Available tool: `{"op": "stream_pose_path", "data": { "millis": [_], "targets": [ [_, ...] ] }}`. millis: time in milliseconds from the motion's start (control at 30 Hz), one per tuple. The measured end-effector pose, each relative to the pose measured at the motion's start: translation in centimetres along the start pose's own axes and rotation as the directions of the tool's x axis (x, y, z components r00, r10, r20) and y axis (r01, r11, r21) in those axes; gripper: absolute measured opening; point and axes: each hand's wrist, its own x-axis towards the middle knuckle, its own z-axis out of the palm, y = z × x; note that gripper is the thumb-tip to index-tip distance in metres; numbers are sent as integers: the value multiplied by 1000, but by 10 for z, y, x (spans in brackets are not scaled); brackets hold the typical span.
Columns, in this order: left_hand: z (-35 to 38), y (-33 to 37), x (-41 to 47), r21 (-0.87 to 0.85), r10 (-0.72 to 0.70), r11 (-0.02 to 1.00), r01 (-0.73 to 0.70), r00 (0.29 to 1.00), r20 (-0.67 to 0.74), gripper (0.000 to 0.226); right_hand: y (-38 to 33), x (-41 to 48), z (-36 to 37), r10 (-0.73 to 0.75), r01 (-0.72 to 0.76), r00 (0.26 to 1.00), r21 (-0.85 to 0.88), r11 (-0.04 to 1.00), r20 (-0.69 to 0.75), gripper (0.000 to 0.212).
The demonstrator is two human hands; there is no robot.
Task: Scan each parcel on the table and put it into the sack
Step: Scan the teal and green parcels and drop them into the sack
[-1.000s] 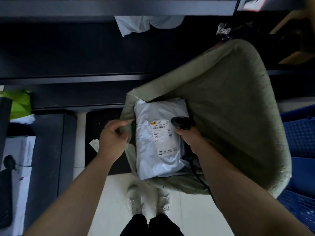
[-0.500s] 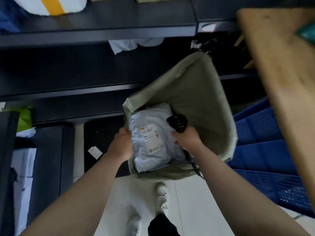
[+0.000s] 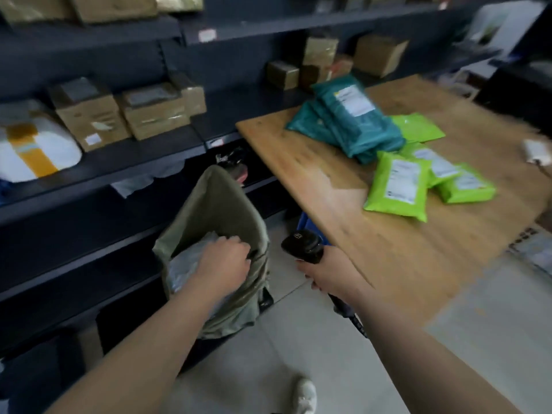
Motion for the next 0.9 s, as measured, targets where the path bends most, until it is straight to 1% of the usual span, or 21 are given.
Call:
{"op": "stream_pose_path", "data": {
  "millis": [67,167,267,333,400,467,600,767,900],
  "targets": [
    [-23,37,3,17,63,998,-62,996,-64,33,13,-20,-40,17,-18,998,-5,1000,-60,20],
    [-51,95,18,-10,150,988,-153,977,-152,34,35,-37,-105,36,-38,989,-8,999,-145,22],
    [-74,150,42,2,217,975,-222,950,-225,26,55,-42,-169,10,-12,981,-7,1000,-193,21],
    [-86,197,65,4,241,969,-247,939,-247,23,74,-42,-218,-17,14,973,-12,1000,-229,23],
    [-95,241,88,-15,215,974,-227,941,-260,24,89,-36,-264,-27,18,967,-35,999,-254,26],
    [-103,280,111,-21,188,979,-202,941,-281,28,101,-28,-305,-34,24,960,-38,999,-279,23],
    [-115,328,154,-35,107,992,-123,947,-304,36,112,3,-372,-70,68,954,-19,998,-290,27],
    [-131,344,210,-9,26,999,-31,950,-311,34,102,64,-426,-126,131,956,0,991,-265,31],
    [-141,330,262,-21,-62,998,58,941,-331,31,78,124,-451,-191,197,955,4,980,-228,23]
  ]
}}
